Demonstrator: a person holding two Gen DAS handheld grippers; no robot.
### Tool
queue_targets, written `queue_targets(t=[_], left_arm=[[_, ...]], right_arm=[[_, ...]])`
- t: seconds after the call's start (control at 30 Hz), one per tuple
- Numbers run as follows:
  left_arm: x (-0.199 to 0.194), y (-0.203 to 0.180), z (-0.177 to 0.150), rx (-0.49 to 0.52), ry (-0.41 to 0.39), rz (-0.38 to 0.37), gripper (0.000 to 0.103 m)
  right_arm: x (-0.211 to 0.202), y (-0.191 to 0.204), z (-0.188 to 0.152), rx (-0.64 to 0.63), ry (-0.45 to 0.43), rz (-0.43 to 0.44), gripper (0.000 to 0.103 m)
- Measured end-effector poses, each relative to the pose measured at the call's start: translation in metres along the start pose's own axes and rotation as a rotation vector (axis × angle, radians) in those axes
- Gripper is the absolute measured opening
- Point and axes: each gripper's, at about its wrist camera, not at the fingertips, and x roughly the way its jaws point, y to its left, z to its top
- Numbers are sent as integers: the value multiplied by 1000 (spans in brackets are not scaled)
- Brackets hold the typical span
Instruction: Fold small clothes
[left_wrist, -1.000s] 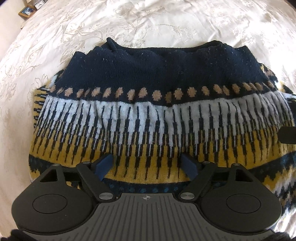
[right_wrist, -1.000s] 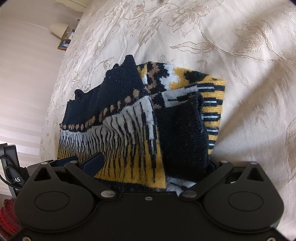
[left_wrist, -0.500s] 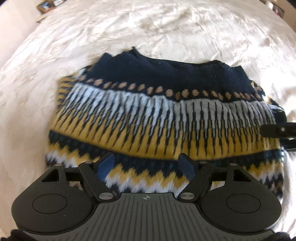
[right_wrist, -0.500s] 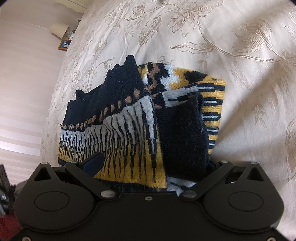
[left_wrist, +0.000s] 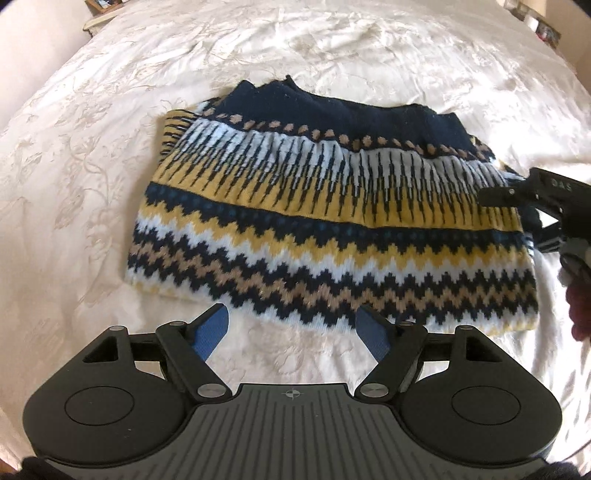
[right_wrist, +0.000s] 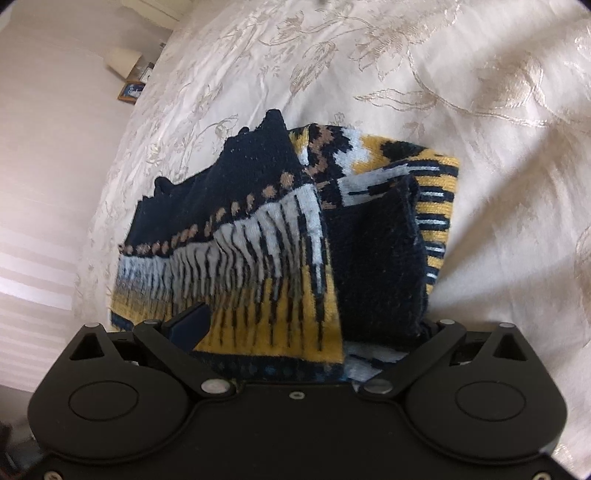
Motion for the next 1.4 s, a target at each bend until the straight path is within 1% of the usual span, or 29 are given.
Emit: queue_targets(t=[0.03, 0.07, 0.1, 0.13, 0.17, 0.23, 0.3, 0.47, 0.57, 0.67, 0.8, 1.0, 1.13, 1.33, 1.4], left_arm=[[-3, 3, -1, -4, -7, -2, 75], [-5, 6, -3, -7, -13, -4, 75], [-7, 9, -4, -9, -18, -6, 75], [-9, 11, -5, -9, -21, -7, 75], [-11, 14, -6, -9, -24, -6, 75], [-14, 21, -8, -10, -38, -8, 75], [-18, 30, -10, -13, -55, -13, 75], [-18, 55, -15, -32, -68, -39, 75], [-17, 73, -17, -49, -76, -56, 75], [-15, 91, -19, -60, -87, -74, 75], [-15, 116, -21, -56, -103, -101, 75], [-16, 156, -24, -56, -115, -124, 75], [-14, 185, -26, -73, -108, -131, 75], [-11, 220, -26, -104, -105, -127, 75], [-11, 230, -27, -118, -108, -130, 75]], right_arm=[[0, 1, 0, 11, -2, 3, 67], [-1, 1, 2, 25, -1, -11, 57], [-2, 0, 3, 39, -1, -18, 43], [-2, -1, 4, 61, 3, 1, 41], [-4, -2, 3, 80, 1, 9, 40], [-12, 5, 2, 73, -25, 8, 38], [-18, 16, 1, 59, -39, -5, 37], [-30, 48, 0, 52, -62, -45, 36], [-37, 75, 1, 47, -80, -73, 35], [-39, 106, 4, 7, -84, -139, 35], [-32, 151, 7, -26, -87, -197, 35], [6, 217, 9, -99, -75, -235, 34], [45, 254, 7, -133, -49, -227, 33], [103, 292, -6, -185, 2, -254, 32], [118, 299, -12, -201, 22, -281, 32]])
